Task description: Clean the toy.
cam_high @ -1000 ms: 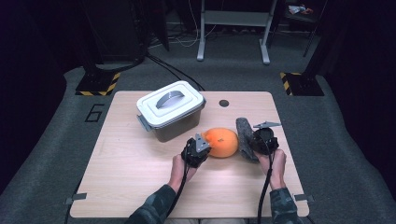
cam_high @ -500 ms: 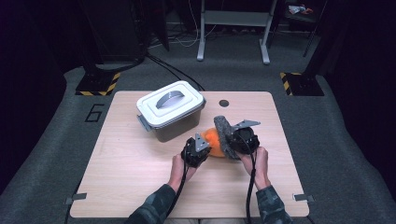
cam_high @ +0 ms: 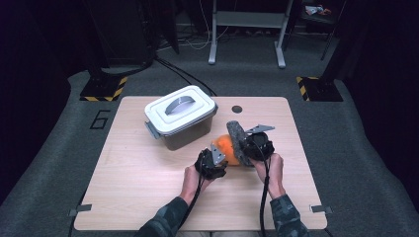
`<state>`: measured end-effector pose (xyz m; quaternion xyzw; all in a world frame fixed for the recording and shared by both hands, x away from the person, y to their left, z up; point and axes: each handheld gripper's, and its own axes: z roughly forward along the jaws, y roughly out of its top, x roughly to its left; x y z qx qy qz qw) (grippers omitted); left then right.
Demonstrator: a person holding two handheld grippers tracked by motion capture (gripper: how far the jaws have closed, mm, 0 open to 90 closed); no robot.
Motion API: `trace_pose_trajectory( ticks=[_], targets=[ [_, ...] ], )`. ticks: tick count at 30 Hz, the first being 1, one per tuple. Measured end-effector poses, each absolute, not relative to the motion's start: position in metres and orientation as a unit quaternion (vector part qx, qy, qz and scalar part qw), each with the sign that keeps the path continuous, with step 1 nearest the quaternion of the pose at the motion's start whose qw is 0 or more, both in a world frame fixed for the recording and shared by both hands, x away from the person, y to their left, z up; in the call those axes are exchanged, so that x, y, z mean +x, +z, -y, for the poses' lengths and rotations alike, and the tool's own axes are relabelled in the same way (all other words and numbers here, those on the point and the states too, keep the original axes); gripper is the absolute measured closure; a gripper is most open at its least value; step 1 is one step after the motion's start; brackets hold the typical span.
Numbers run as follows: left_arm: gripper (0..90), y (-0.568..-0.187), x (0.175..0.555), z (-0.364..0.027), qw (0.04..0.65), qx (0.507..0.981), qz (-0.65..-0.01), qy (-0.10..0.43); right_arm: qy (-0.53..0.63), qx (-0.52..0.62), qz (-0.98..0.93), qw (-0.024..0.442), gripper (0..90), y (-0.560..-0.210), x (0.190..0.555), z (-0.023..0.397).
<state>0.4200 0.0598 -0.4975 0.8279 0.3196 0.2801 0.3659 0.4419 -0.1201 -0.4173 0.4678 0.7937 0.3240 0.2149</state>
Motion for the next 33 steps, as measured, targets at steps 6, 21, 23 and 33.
trace_pose_trajectory(
  ticks=[6, 21, 23, 33],
  targets=[
    [72.6, -0.5, 0.424, -0.058, 0.367, 0.825, -0.32, 0.285, 0.326, 0.471, -0.791, 0.217, 75.2, -0.418, 0.44, 0.12],
    [84.7, -0.479, 0.415, -0.073, 0.413, 0.824, -0.339, 0.189, 0.343, 0.456, -0.785, 0.243, 75.1, -0.403, 0.409, 0.129],
    [84.8, -0.475, 0.412, -0.077, 0.422, 0.822, -0.341, 0.173, 0.34, 0.456, -0.786, 0.241, 75.2, -0.402, 0.404, 0.125],
    [83.2, -0.476, 0.411, -0.078, 0.43, 0.819, -0.342, 0.163, 0.331, 0.461, -0.791, 0.228, 75.3, -0.411, 0.418, 0.116]
  ],
)
